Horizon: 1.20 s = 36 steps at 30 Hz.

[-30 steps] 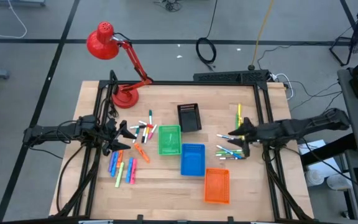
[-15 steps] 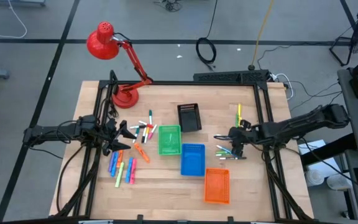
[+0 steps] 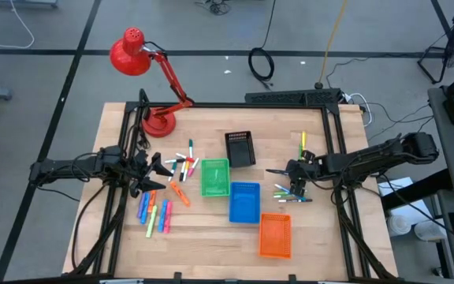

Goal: Pick & Place Markers
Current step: Put the dark blue marker pen into the orange basket

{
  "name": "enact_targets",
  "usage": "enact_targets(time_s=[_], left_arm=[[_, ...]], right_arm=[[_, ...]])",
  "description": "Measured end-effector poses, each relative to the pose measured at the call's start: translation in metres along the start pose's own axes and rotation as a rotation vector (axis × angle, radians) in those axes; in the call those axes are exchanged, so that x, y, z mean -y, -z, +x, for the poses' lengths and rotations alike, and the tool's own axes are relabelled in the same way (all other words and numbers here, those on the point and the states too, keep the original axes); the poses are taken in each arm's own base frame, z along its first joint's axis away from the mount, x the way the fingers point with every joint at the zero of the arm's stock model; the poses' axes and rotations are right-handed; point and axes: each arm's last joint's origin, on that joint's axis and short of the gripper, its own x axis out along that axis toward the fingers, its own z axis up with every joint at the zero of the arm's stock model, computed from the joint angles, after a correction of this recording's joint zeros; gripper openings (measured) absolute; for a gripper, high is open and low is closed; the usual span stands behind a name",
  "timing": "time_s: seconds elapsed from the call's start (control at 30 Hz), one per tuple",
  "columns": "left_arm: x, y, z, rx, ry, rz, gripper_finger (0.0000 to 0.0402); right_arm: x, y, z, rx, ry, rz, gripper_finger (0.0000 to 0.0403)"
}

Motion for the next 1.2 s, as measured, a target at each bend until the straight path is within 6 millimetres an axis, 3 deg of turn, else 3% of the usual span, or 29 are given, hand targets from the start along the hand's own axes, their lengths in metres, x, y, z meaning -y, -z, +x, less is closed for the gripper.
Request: enact_targets(time_s=[0.33, 0.63, 0.9, 1.2], left_arm=[[0.0, 0.0, 0.0, 0.0, 0.0, 0.001, 0.0274], [0.0, 0.0, 0.0, 0.0, 0.0, 0.001, 0.0273], [0.0, 0.0, 0.0, 0.0, 0.0, 0.001, 0.0274], [0.0, 0.0, 0.0, 0.0, 0.0, 0.0, 0.0274]], right_arm=[[-0.001, 0.001, 0.0, -0.012, -0.02, -0.007, 0.0018], [-0.003, -0.005, -0.001, 0.068, -0.045, -0.027, 0.004], [-0.001, -0.013, -0.016, 0.209, -0.095, -0.009, 0.0016], [-0.011, -0.026, -0.042, 0.427, -0.372, -0.034, 0.0023]])
